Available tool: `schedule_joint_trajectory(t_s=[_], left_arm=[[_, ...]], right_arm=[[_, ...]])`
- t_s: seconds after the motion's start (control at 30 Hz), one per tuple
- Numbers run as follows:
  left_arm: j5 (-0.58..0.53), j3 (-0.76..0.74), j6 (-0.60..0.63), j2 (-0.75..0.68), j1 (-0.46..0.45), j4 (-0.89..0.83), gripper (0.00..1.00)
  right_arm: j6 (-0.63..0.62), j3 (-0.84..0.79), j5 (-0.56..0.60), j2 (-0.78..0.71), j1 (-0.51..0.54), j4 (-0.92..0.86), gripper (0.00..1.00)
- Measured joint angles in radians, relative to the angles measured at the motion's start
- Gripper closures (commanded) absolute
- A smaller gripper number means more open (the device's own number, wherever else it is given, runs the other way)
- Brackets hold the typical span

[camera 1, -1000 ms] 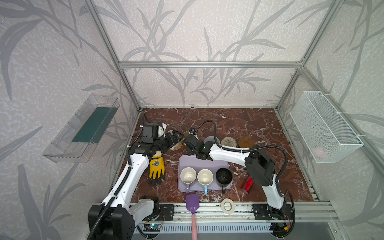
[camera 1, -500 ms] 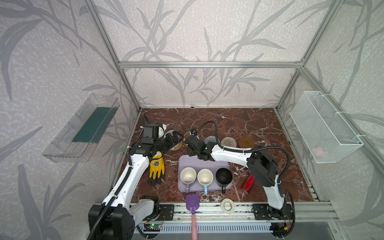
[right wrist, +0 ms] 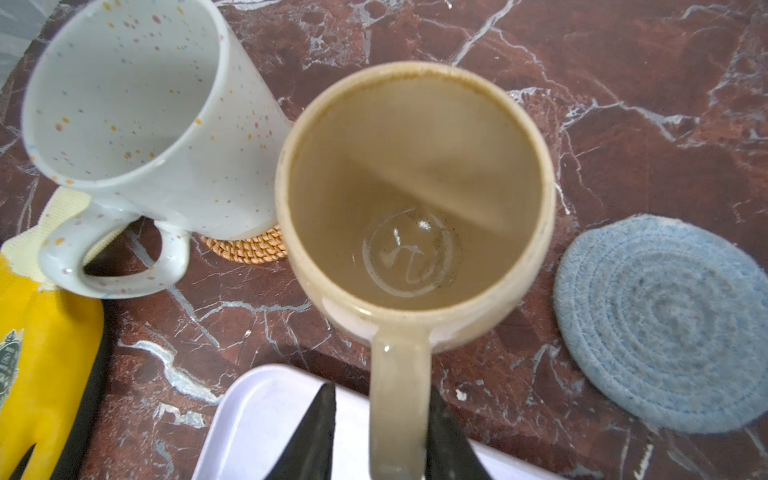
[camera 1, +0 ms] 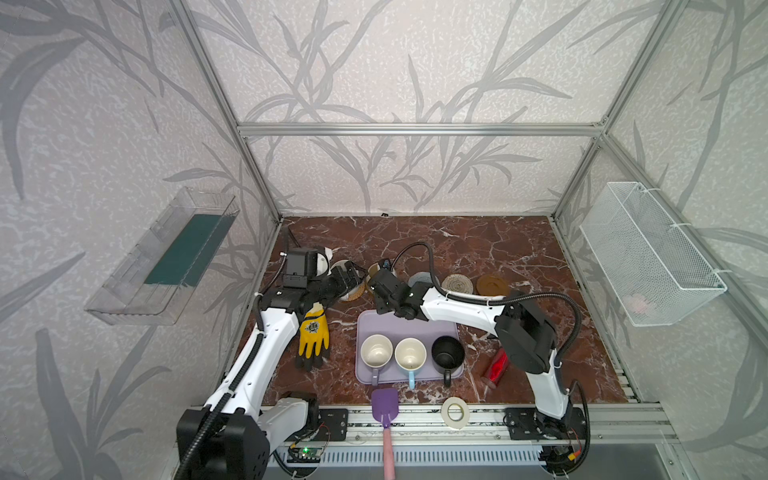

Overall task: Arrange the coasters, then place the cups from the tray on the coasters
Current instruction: 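Lower the cream mug onto the wooden coaster with right gripper, then open right gripper off the cream mug handle and raise it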

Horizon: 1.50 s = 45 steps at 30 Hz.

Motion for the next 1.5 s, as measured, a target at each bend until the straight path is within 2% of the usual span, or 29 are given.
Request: schedule_joint_trajectory(t_s=[0.17,0.3,0.4,0.53,0.73,0.83,1.13,1.23,1.33,1.5], left_arm=[[0.001,-0.006,0.000,0.000,0.000,0.008,0.03],[0.001,-0.016,0.000,0.000,0.000,0.011,0.04],[0.002,-0.017,0.000,0.000,0.000,0.014,0.04],[0.002,-0.017,0.000,0.000,0.001,0.015,0.04],[-0.001,-0.017,0.001,0.000,0.001,0.014,0.04],[-0.008,-0.017,0.002,0.000,0.008,0.014,0.04],[-0.010,-0.017,0.011,-0.005,0.010,0.012,0.04],[-0.012,-0.017,0.011,-0.015,0.016,0.011,0.04],[-0.016,-0.017,0.011,-0.031,0.020,0.006,0.04],[-0.016,-0.017,0.010,-0.032,0.022,0.006,0.04]], right_arm=[[-0.008,0.077,0.021,0.015,-0.005,-0.058,0.73],[-0.008,0.097,0.019,0.027,-0.009,-0.091,0.74],[-0.008,0.113,0.008,0.042,-0.010,-0.124,0.72],[-0.005,0.119,-0.003,0.049,-0.010,-0.152,0.65],[-0.003,0.145,-0.008,0.080,-0.016,-0.167,0.66],[0.000,0.187,-0.015,0.115,-0.024,-0.188,0.70],[0.009,0.204,-0.045,0.134,-0.034,-0.204,0.91],[0.009,0.204,-0.045,0.134,-0.034,-0.204,0.93],[0.009,0.206,-0.045,0.134,-0.034,-0.204,1.00],[0.019,0.206,-0.037,0.134,-0.034,-0.204,1.00]])
